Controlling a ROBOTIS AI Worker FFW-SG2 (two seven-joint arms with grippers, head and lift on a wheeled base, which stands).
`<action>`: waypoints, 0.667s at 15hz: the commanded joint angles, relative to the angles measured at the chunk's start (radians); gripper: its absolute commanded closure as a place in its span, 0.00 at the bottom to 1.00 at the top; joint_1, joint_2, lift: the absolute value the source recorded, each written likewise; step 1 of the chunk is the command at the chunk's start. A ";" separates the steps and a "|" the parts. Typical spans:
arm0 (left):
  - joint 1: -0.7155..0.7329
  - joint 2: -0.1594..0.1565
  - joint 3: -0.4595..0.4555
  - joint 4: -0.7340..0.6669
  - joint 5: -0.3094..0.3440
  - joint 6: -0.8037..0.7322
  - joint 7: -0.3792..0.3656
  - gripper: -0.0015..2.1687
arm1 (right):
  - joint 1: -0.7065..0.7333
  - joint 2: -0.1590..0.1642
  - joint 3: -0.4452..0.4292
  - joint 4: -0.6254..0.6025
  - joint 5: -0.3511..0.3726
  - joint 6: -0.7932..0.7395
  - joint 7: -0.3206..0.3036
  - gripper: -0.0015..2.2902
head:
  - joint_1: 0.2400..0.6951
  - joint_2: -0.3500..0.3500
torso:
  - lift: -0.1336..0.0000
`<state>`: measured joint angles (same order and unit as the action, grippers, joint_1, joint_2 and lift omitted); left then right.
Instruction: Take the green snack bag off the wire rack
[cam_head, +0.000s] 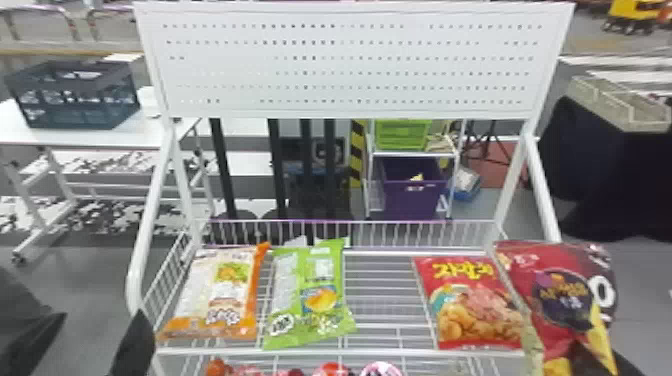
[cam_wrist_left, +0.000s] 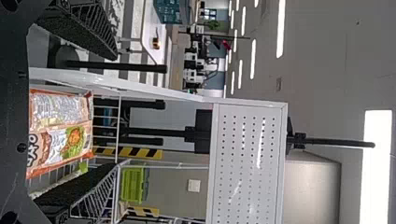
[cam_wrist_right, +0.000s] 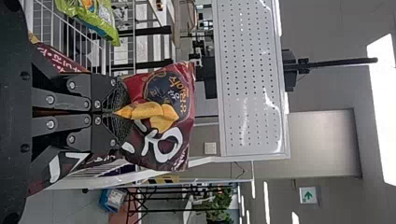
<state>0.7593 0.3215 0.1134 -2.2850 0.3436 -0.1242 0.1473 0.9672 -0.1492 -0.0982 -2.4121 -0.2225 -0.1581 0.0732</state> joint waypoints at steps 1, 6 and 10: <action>-0.002 0.001 0.000 0.001 0.000 0.001 0.000 0.03 | -0.001 0.000 0.000 0.005 0.002 -0.005 0.000 0.98 | 0.57 0.50 | 1.00; -0.005 0.001 -0.003 0.002 -0.002 0.001 0.000 0.03 | -0.007 -0.001 0.000 0.027 0.000 0.007 0.000 0.98 | 0.57 0.50 | 1.00; -0.011 0.004 -0.006 0.004 -0.002 0.001 -0.002 0.03 | -0.008 -0.001 0.000 0.028 -0.001 0.010 0.000 0.98 | 0.57 0.50 | 1.00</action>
<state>0.7512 0.3237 0.1086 -2.2823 0.3420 -0.1234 0.1463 0.9587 -0.1503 -0.0982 -2.3808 -0.2240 -0.1456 0.0736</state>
